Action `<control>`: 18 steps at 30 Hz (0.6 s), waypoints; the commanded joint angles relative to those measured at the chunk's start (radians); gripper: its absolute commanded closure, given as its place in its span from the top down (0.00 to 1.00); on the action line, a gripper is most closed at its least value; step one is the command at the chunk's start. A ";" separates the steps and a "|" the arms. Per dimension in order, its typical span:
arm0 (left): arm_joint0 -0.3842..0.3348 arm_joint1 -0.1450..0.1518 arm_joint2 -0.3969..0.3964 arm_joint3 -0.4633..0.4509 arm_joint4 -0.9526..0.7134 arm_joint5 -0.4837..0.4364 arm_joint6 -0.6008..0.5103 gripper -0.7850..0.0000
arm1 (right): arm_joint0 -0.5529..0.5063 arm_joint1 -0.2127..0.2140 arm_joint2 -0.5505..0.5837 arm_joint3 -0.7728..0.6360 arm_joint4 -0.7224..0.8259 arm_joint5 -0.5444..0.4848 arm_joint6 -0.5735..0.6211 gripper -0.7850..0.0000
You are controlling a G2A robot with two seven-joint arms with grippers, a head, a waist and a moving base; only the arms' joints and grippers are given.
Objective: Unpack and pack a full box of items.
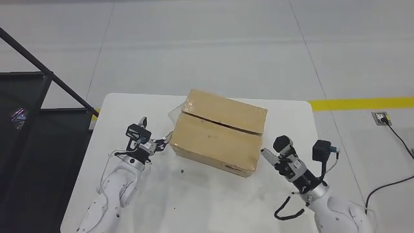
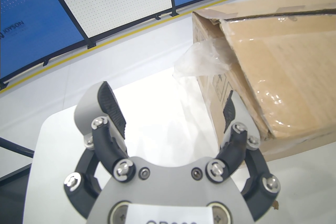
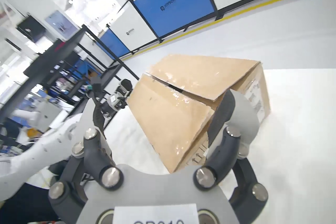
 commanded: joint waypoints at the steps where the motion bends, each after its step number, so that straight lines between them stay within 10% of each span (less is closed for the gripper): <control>1: 0.015 0.001 -0.004 -0.018 -0.003 -0.003 0.001 1.00 | 0.034 0.003 0.007 0.052 0.160 -0.026 0.065 1.00; 18: 0.106 0.004 0.004 -0.099 0.024 0.001 0.016 1.00 | 0.111 0.015 0.002 0.139 0.232 0.066 0.204 1.00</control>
